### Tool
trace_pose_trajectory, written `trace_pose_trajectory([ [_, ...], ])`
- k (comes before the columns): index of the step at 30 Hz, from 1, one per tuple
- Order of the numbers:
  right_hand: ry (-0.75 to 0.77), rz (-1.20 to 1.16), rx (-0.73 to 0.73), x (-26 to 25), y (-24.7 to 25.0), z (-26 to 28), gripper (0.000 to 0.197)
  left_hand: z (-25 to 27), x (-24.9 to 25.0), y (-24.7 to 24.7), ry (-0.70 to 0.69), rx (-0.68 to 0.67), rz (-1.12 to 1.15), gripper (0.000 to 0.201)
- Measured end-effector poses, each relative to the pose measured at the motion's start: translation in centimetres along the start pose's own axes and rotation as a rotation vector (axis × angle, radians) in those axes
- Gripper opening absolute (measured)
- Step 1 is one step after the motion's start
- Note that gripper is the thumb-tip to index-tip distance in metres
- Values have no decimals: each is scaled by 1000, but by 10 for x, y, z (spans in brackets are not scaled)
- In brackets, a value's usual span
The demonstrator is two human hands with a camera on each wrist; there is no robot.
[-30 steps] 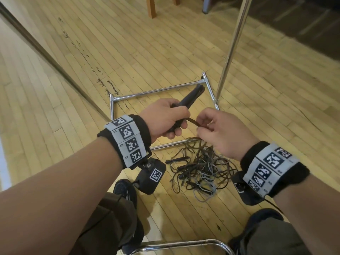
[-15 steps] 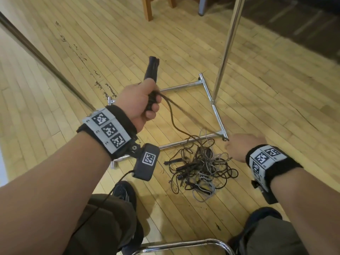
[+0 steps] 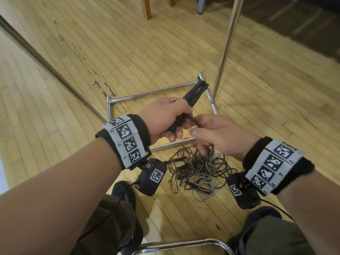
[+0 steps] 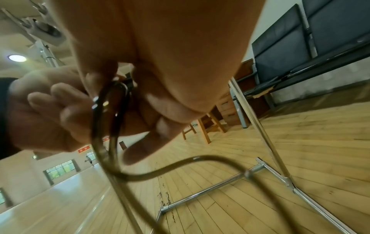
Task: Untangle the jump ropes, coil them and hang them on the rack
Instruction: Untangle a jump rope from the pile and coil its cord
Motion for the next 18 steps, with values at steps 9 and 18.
trace_pose_trajectory([
  [9,-189,538,-229,25,17,6,15,11,-5,-21,121,-426,-334,7],
  [18,-106,932,71,-5,24,13,24,18,-23,-49,170,-493,-1162,22],
])
Point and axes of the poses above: each hand's wrist, its own z-axis away from the middle knuckle, its own y-axis out of the back of the hand, x = y × z, the point moved 2 cm from there along -z, towards the middle knuckle, and after that the axes turned 3 degrees about -z, right-handed, at the moved point
